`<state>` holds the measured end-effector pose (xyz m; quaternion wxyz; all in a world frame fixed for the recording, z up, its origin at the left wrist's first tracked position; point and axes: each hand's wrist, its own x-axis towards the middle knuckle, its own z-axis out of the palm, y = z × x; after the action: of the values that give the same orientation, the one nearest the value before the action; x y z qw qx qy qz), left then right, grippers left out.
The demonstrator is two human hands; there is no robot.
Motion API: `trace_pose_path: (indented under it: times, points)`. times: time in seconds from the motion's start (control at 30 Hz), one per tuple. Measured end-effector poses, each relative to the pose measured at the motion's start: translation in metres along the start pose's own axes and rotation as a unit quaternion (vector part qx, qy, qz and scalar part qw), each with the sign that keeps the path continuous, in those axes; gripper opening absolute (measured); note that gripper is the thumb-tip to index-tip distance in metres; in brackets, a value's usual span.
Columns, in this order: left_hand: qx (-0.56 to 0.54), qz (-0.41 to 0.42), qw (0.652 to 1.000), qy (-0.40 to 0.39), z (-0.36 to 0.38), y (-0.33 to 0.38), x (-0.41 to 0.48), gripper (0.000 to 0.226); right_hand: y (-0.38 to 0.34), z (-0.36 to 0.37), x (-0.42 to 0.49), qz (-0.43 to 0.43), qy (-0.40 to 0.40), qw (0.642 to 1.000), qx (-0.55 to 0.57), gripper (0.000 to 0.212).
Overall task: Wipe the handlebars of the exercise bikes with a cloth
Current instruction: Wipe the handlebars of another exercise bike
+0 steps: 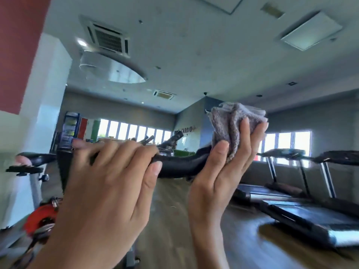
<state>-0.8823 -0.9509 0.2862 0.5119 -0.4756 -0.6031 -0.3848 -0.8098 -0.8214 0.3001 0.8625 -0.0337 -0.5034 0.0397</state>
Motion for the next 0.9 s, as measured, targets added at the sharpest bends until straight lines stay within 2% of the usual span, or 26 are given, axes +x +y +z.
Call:
trace_pose_path:
  times: [0.07,0.13,0.2,0.33,0.5,0.67,0.77,0.83,0.9]
  points:
    - [-0.002,0.016,1.0,0.018,0.0,-0.002,-0.001,0.035,-0.009,0.001,-0.02,0.025,-0.041,0.999,0.024,0.055]
    - [-0.007,0.018,0.999,0.032,0.004,-0.003,-0.002,0.036,-0.012,-0.003,-0.027,0.006,-0.09,0.996,0.016,0.057]
    - [-0.008,0.021,0.998,0.05,0.007,-0.004,-0.003,0.035,0.001,-0.008,-0.01,0.004,-0.084,0.996,0.013,0.055]
    - [-0.024,0.016,0.997,0.068,0.009,-0.004,-0.003,0.034,0.001,-0.007,0.024,0.098,-0.03,0.993,0.058,0.05]
    - [-0.03,0.005,0.998,0.062,0.009,-0.001,-0.003,0.033,-0.023,-0.001,-0.04,0.058,-0.083,0.993,0.058,0.062]
    - [-0.036,0.011,0.999,0.027,0.0,-0.004,0.0,0.033,-0.009,-0.006,0.0,0.077,-0.073,0.994,0.039,0.059]
    - [-0.04,0.017,0.999,0.011,-0.002,-0.005,-0.002,0.034,-0.009,-0.006,-0.009,0.005,-0.099,0.995,-0.013,0.058]
    - [-0.038,0.022,0.999,0.004,-0.002,-0.007,-0.003,0.035,0.001,-0.012,-0.022,-0.12,-0.153,0.977,-0.089,0.054]
    - [-0.04,0.028,0.999,0.001,-0.001,-0.01,-0.003,0.036,0.022,-0.024,-0.012,-0.238,-0.177,0.942,-0.157,0.049]
